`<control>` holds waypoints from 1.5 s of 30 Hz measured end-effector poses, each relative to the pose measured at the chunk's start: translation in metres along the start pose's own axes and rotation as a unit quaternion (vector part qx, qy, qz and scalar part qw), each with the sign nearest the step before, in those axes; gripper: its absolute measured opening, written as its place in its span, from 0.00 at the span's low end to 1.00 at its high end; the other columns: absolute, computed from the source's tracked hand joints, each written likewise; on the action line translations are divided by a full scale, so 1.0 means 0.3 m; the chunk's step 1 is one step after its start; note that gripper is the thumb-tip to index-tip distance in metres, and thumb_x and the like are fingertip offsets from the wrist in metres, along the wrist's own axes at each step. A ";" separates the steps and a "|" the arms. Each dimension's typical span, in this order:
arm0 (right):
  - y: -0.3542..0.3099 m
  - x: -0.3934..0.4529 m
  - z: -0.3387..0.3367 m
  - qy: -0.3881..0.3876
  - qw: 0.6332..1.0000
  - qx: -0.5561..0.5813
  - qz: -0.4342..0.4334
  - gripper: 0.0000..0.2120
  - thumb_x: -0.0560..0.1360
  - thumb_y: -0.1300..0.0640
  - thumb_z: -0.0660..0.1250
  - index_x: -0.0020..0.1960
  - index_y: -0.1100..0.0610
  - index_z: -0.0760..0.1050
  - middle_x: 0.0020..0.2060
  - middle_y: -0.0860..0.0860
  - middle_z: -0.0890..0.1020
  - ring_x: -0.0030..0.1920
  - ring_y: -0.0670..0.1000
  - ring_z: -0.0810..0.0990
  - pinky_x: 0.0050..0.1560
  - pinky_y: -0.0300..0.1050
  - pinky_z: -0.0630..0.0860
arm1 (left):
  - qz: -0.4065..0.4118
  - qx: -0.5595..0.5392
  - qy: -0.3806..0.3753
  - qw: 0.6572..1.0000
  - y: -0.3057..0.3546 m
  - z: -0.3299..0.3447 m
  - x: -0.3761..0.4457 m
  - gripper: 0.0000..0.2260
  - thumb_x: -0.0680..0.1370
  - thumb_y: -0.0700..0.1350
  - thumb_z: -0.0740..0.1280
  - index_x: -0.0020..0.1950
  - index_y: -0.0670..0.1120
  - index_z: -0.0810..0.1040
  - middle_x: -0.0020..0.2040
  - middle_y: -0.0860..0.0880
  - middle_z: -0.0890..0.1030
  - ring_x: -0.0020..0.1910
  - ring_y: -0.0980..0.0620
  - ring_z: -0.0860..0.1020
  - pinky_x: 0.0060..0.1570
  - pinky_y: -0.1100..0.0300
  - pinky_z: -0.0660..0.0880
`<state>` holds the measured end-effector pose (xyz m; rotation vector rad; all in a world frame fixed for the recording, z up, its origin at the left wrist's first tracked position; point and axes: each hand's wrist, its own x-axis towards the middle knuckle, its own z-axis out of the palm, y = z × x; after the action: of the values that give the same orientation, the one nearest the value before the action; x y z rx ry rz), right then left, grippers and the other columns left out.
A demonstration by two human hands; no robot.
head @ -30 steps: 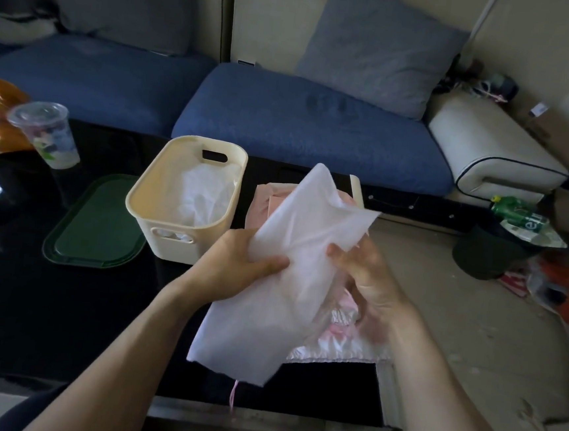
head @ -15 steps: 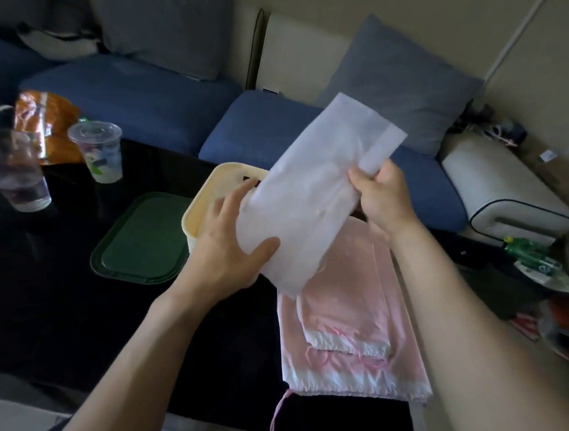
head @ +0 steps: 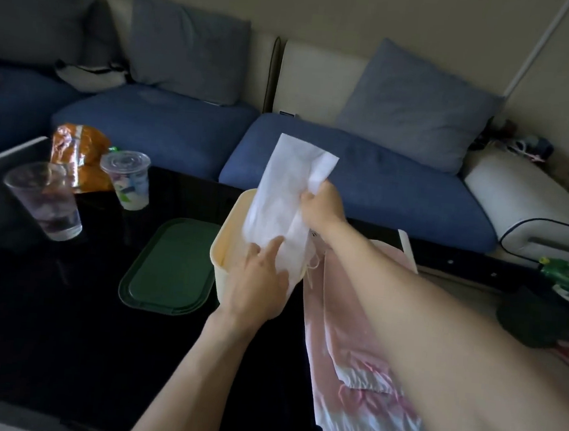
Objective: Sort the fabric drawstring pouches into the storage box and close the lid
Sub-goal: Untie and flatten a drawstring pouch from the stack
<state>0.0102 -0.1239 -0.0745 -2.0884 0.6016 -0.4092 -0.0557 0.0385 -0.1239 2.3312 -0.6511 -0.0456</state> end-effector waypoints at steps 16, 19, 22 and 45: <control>0.061 0.080 0.157 -0.176 0.882 -0.416 -0.137 0.37 0.77 0.54 0.67 0.79 0.51 0.49 0.70 0.61 0.60 0.60 0.65 0.73 0.53 0.54 0.75 | -0.182 0.160 -0.252 0.937 0.016 -0.020 0.221 0.44 0.77 0.50 0.69 0.80 0.53 0.39 0.76 0.37 0.53 0.72 0.36 0.66 0.66 0.46 0.68; 0.050 0.112 0.169 -0.267 0.834 -0.466 -0.127 0.41 0.79 0.56 0.64 0.81 0.45 0.42 0.76 0.60 0.55 0.66 0.65 0.71 0.59 0.57 0.75 | -0.205 0.176 -0.289 0.918 0.003 -0.014 0.251 0.48 0.77 0.53 0.69 0.79 0.54 0.33 0.79 0.34 0.46 0.75 0.35 0.62 0.70 0.43 0.64; 0.028 0.138 0.184 -0.330 0.801 -0.486 -0.114 0.37 0.78 0.52 0.67 0.81 0.46 0.51 0.69 0.57 0.68 0.56 0.60 0.76 0.48 0.52 0.75 | -0.221 0.176 -0.324 0.903 -0.005 -0.010 0.277 0.54 0.75 0.53 0.72 0.77 0.52 0.28 0.79 0.34 0.38 0.76 0.34 0.59 0.71 0.42 0.63; -0.157 -0.056 -0.086 -0.323 0.750 -0.563 -0.125 0.17 0.70 0.45 0.77 0.45 0.56 0.76 0.33 0.51 0.80 0.28 0.49 0.79 0.27 0.41 0.73 | -0.023 0.366 -0.309 0.878 -0.003 -0.091 0.374 0.64 0.59 0.56 0.84 0.80 0.55 0.40 0.81 0.43 0.39 0.79 0.39 0.39 0.75 0.40 0.52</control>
<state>-0.0041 -0.1092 -0.0221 -3.2142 0.0837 0.7613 0.0481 0.0038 -0.0876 3.0878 -1.0577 -0.7045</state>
